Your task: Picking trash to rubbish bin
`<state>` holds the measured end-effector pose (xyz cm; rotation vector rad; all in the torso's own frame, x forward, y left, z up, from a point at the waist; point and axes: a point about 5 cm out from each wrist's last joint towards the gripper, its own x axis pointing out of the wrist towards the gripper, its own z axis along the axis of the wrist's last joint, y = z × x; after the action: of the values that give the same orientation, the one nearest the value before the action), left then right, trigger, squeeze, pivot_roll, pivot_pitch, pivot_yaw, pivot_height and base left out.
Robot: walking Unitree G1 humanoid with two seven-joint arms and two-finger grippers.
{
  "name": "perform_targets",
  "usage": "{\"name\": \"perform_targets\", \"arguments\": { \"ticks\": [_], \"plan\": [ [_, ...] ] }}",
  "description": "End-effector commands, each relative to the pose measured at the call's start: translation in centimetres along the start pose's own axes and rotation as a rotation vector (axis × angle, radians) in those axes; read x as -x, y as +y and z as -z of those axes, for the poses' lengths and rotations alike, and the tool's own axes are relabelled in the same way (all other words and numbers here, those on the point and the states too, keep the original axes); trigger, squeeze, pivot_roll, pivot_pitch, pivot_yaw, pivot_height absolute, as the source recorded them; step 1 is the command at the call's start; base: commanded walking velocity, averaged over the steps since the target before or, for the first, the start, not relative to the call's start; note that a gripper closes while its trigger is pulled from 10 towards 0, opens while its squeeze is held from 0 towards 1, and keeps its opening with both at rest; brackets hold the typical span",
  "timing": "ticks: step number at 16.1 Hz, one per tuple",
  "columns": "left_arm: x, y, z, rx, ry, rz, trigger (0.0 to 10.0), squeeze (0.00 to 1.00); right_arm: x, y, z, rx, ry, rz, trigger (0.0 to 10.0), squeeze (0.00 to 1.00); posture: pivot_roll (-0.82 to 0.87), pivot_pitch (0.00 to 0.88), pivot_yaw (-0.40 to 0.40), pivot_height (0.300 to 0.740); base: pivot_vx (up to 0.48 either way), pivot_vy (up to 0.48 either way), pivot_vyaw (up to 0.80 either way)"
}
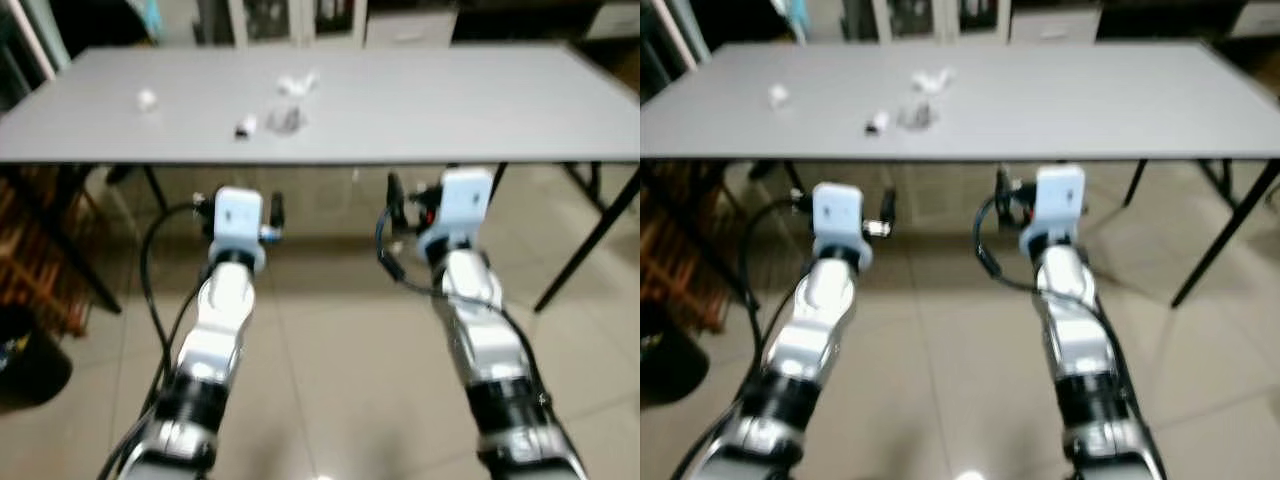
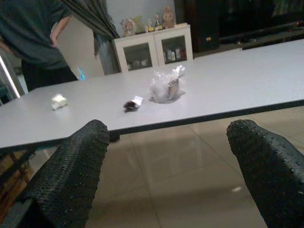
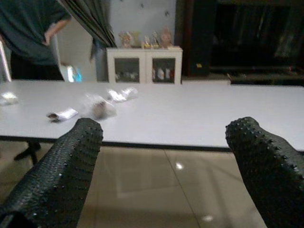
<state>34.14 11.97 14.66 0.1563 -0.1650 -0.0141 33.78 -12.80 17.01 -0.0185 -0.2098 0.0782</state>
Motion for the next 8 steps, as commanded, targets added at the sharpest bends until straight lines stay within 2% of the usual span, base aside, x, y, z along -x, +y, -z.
{"name": "perform_targets", "arguments": {
  "ticks": [1, 8],
  "plan": [
    [-0.19, 0.22, -0.35, -0.006, -0.008, -0.004, 10.0, 0.00, -0.18, 0.21, -0.55, -0.005, -0.013, -0.007, 10.0, 0.00, -0.04, 0.071, 0.015, 0.740, 0.394, 0.000, 0.00],
    [-0.28, 0.18, -0.48, -0.010, -0.008, -0.001, 10.0, 0.00, -0.11, 0.38, -0.46, -0.012, -0.006, -0.013, 10.0, 0.00, -0.03, 0.073, 0.018, 0.740, 0.396, 0.000, 0.00]
  ]
}}
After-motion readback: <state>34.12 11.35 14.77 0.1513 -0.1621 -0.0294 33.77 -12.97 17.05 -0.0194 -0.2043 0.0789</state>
